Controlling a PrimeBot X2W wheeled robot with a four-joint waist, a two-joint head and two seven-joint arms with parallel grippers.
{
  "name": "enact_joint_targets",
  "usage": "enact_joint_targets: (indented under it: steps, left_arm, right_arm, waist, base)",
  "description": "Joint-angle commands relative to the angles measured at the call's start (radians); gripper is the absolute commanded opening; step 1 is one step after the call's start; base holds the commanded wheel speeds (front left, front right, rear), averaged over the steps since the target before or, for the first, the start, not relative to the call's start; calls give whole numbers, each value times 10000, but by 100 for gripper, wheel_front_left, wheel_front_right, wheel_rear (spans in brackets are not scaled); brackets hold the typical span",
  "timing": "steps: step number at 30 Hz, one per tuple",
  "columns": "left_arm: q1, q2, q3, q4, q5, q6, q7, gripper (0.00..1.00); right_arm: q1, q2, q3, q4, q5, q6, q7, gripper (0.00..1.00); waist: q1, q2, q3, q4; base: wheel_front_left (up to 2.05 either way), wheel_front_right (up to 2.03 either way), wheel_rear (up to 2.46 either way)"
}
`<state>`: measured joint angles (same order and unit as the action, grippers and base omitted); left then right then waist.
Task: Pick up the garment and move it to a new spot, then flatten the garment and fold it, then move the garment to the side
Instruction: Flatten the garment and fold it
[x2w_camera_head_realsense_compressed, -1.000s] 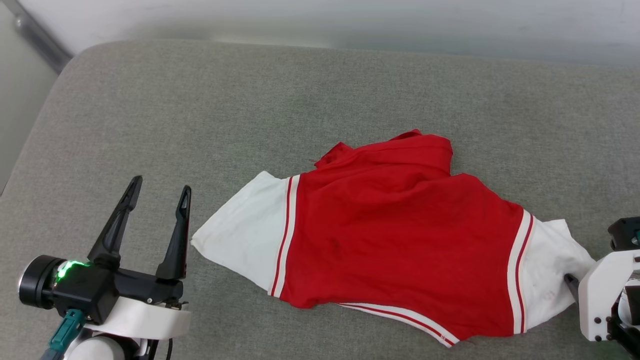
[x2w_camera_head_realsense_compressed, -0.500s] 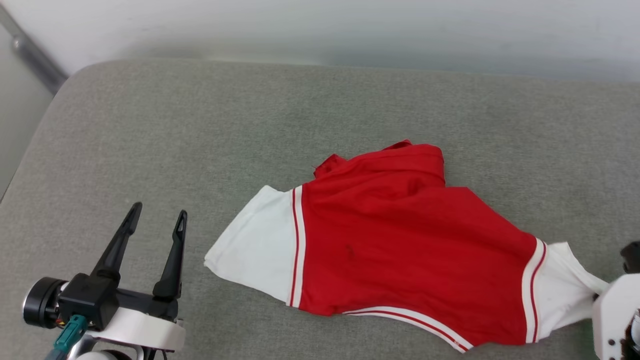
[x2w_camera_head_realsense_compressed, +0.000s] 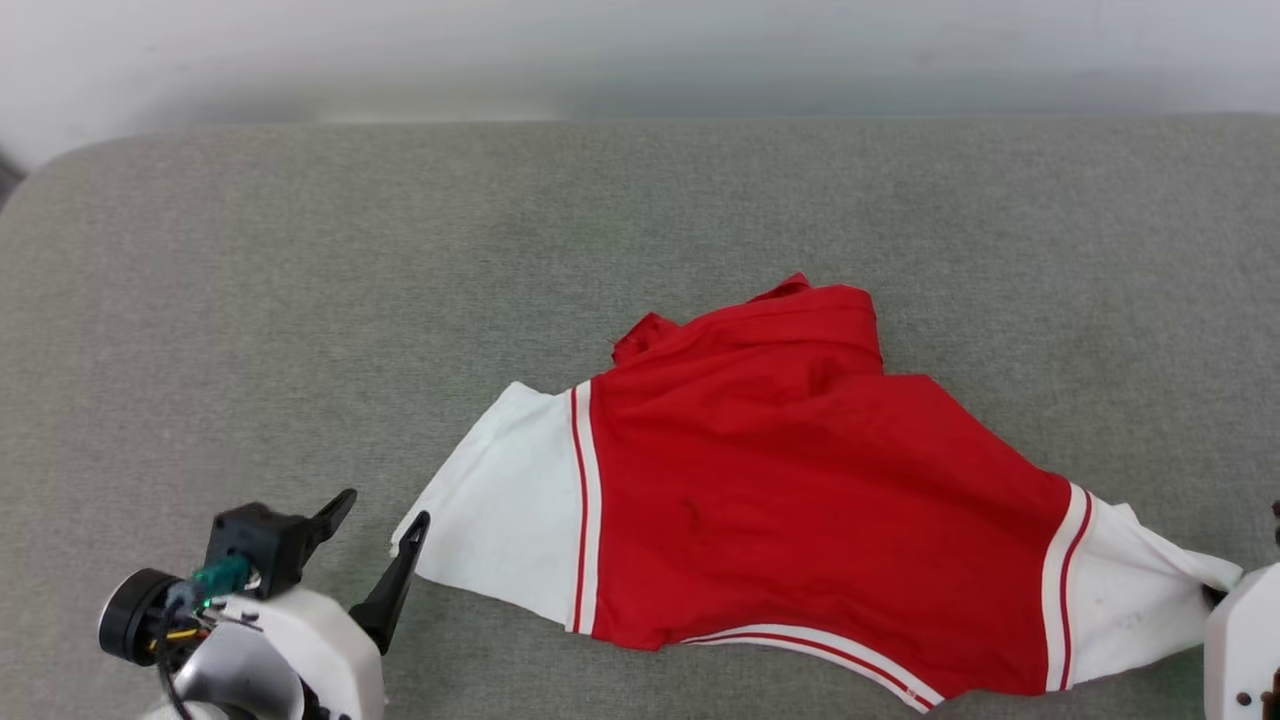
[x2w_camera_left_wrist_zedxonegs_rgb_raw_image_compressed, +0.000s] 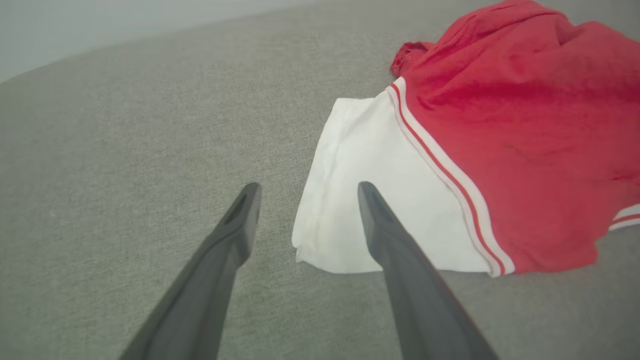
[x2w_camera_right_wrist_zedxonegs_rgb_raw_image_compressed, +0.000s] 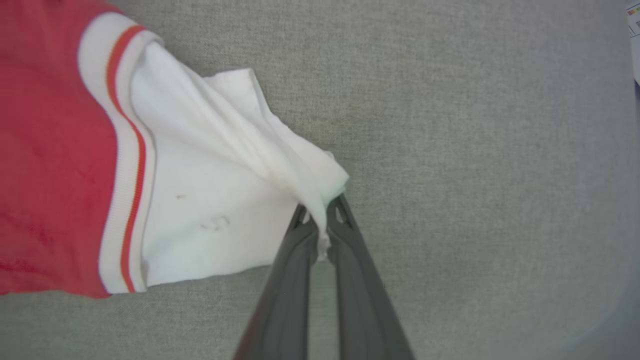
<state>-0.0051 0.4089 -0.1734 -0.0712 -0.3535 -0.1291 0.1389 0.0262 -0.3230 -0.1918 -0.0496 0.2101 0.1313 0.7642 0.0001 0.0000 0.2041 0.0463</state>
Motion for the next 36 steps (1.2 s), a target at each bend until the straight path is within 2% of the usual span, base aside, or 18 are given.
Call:
enact_joint_targets:
  steps: [1,5,9,15,20,21,22,23,29,36]
  left_arm:
    - [-218,150,-59,-100,-261,-2,764,100]
    - [-524,442,-83,-109,-463,277,2523,100]
    - [-690,634,-201,-54,-546,482,3728,100]
    - [-661,679,-327,274,-705,611,4531,100]
    - [-631,597,-448,766,-798,568,4595,100]
    - [-604,565,-537,945,-854,510,4674,84]
    - [-540,516,-637,1112,-953,478,4791,24]
    - [-482,497,-757,1229,-1029,385,4871,0]
    - [-547,428,-711,1111,-1354,272,4351,0]
    - [-473,699,150,-476,-1870,332,3690,0]
  right_arm:
    - [-13,68,52,-189,-23,-10,-7,0]
    - [-190,184,231,-495,-29,-9,-33,0]
    - [-316,228,386,-668,-47,-9,-63,0]
    - [-433,215,560,-783,7,-9,-158,0]
    - [-466,198,651,-805,30,-9,-180,0]
    - [-460,179,675,-801,38,-9,-188,0]
    - [-456,161,699,-791,51,-9,-190,0]
    - [-453,143,724,-778,61,-9,-190,0]
    - [-517,-48,785,-836,193,-9,-388,0]
    - [-965,-603,688,-1090,603,-9,-558,0]
  waist:
    - [-1,0,173,-163]
    - [-1,0,418,-377]
    - [-1,0,645,-565]
    - [-1,0,899,-734]
    - [-1,0,997,-776]
    - [-1,0,1006,-777]
    - [-1,0,1004,-775]
    - [-1,0,993,-772]
    - [-1,0,646,-682]
    - [-1,0,-102,-539]
  base:
    - [0,0,0]
    - [0,0,0]
    - [0,0,0]
    - [0,0,0]
    - [0,0,0]
    - [0,0,0]
    - [0,0,0]
    - [0,0,0]
    - [0,0,0]
    - [0,0,0]
